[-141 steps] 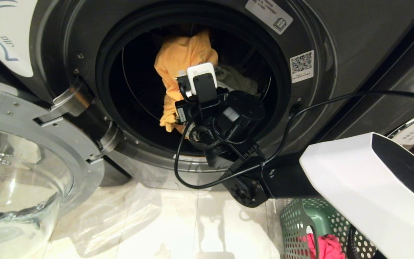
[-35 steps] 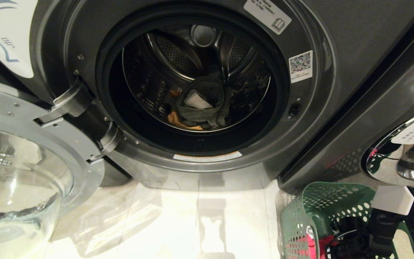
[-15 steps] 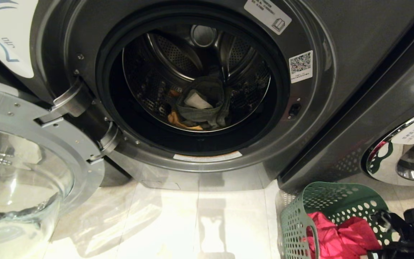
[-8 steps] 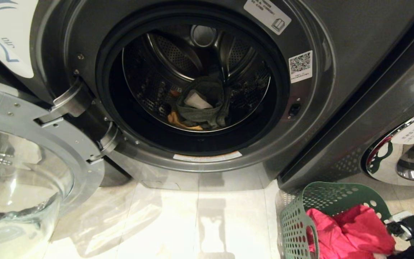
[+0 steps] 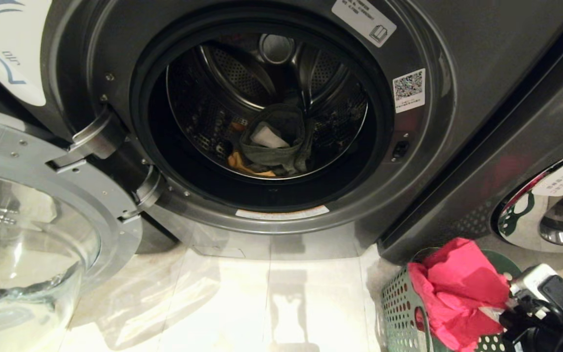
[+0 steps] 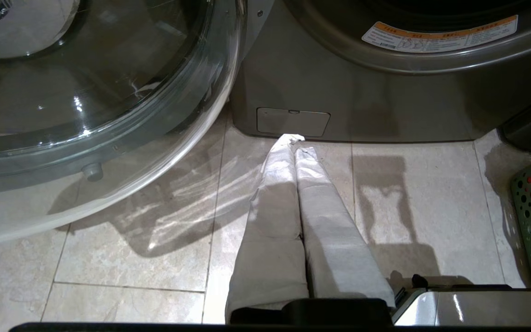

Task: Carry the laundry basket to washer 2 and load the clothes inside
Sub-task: Place the clothes into the washing machine

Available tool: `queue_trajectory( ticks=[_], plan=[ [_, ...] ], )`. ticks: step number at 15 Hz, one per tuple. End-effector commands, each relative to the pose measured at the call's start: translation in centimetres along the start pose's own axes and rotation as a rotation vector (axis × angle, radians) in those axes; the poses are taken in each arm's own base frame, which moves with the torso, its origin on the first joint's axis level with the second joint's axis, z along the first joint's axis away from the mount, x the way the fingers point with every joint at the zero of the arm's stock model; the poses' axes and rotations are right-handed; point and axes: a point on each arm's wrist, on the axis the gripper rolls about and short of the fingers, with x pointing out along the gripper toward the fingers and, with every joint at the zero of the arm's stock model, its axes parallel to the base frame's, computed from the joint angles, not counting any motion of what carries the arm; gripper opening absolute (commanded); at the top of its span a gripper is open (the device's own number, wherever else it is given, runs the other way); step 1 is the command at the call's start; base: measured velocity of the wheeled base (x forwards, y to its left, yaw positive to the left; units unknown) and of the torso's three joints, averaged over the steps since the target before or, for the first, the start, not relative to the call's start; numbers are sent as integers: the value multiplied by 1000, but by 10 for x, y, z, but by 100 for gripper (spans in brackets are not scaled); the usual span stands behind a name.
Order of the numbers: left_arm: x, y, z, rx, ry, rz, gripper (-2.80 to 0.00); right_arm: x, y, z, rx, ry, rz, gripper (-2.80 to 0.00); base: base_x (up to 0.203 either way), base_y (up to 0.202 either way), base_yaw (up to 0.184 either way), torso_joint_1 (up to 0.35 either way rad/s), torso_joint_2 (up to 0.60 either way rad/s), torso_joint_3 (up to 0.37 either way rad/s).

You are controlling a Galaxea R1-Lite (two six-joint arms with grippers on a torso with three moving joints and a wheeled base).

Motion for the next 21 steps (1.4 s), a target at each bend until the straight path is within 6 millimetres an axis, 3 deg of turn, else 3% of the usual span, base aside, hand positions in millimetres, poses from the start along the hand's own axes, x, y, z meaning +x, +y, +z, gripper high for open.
queue_trajectory(
  ticks=[1,5,10,12,17,21],
  plan=[
    [0,0,0,0,-1,1,-280,-8,3,11,-31,-95,-8,-280,0,0,0,0,0,0],
    [0,0,0,0,-1,1,-280,-25,8,30,-73,-262,4,-280,0,0,0,0,0,0],
    [0,0,0,0,-3,1,-280,-37,37,48,-132,-412,193,-280,0,0,0,0,0,0],
    [0,0,0,0,-2,-1,-280,-40,50,65,-145,-474,235,-280,0,0,0,0,0,0],
    [0,0,0,0,-1,1,-280,-30,82,133,-102,-594,232,-280,0,0,0,0,0,0],
    [0,0,0,0,-2,1,-280,-4,106,161,-82,-596,241,-280,0,0,0,0,0,0]
  ],
)
